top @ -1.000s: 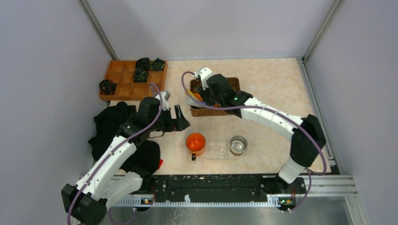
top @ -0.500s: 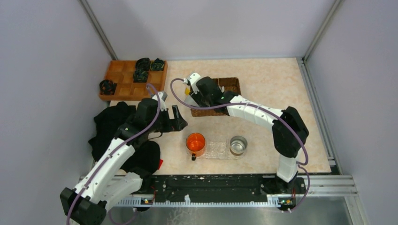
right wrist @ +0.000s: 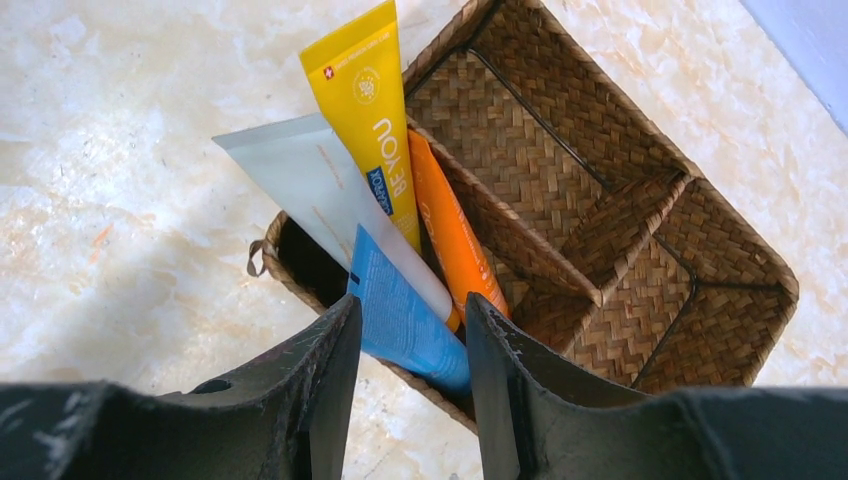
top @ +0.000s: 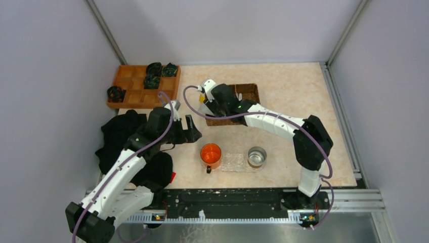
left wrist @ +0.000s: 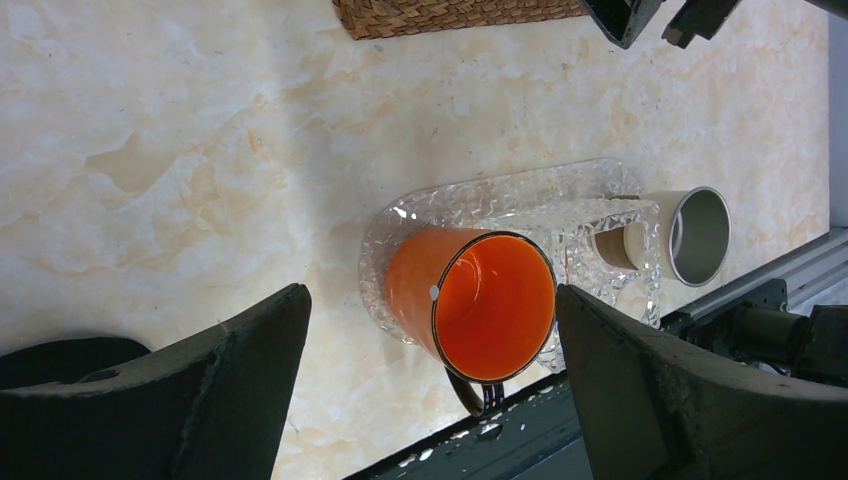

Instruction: Prepare toiletry sets of a toothbrush and toothpaste on the tray

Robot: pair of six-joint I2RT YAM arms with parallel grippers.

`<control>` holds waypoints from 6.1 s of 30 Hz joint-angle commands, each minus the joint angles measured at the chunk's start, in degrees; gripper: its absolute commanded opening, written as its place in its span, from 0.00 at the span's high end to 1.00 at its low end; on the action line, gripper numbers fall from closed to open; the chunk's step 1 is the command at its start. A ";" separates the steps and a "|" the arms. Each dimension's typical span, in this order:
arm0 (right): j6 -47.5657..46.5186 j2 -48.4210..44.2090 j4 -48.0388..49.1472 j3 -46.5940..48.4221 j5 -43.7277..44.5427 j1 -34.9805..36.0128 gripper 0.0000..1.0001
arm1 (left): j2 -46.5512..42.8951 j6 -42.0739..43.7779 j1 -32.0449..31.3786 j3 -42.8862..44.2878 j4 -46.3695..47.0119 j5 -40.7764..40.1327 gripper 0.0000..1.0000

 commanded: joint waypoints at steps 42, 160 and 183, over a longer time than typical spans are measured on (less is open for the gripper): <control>29.28 21.19 -9.23 15.64 -6.41 -21.86 0.67 | 3.25 2.20 0.89 1.60 0.89 2.30 0.02; 21.26 19.65 -68.27 36.88 -15.88 17.34 1.00 | -39.65 -36.01 1.21 3.86 -30.41 -40.07 0.06; 22.68 22.97 -69.88 42.31 -10.83 16.65 0.72 | -39.49 -33.36 1.25 4.26 -28.24 -39.22 0.06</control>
